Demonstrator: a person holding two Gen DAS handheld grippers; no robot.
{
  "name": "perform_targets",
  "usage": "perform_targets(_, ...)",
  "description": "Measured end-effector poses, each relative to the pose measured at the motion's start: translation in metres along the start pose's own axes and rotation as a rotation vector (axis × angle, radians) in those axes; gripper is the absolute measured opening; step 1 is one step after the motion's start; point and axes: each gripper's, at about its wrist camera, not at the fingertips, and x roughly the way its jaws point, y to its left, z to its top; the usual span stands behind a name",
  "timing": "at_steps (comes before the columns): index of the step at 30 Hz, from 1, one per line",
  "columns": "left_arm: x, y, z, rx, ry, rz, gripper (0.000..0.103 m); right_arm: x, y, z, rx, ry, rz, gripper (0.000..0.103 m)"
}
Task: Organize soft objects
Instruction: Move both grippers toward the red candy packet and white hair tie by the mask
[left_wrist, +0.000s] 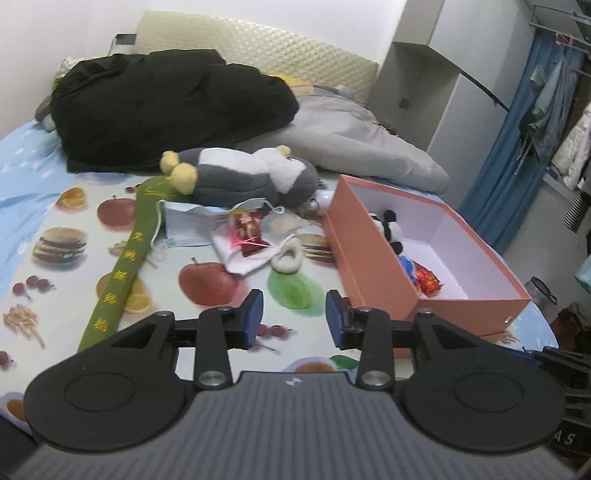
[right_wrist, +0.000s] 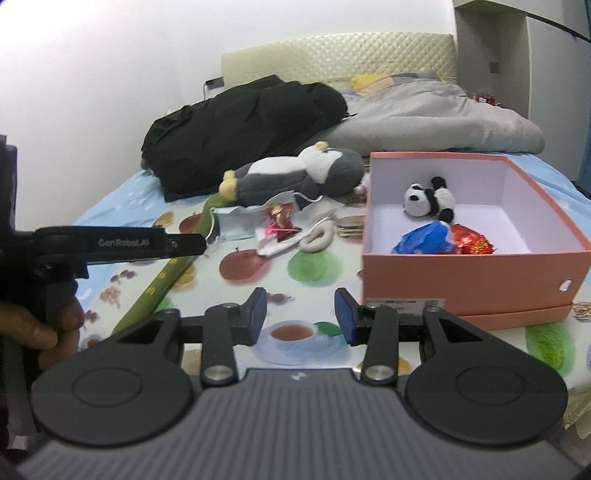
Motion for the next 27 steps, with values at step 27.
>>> perform_targets(27, 0.182, 0.078, 0.057, -0.146, 0.073, -0.042, 0.043, 0.181, 0.024, 0.03, -0.074, 0.11, -0.009, 0.044)
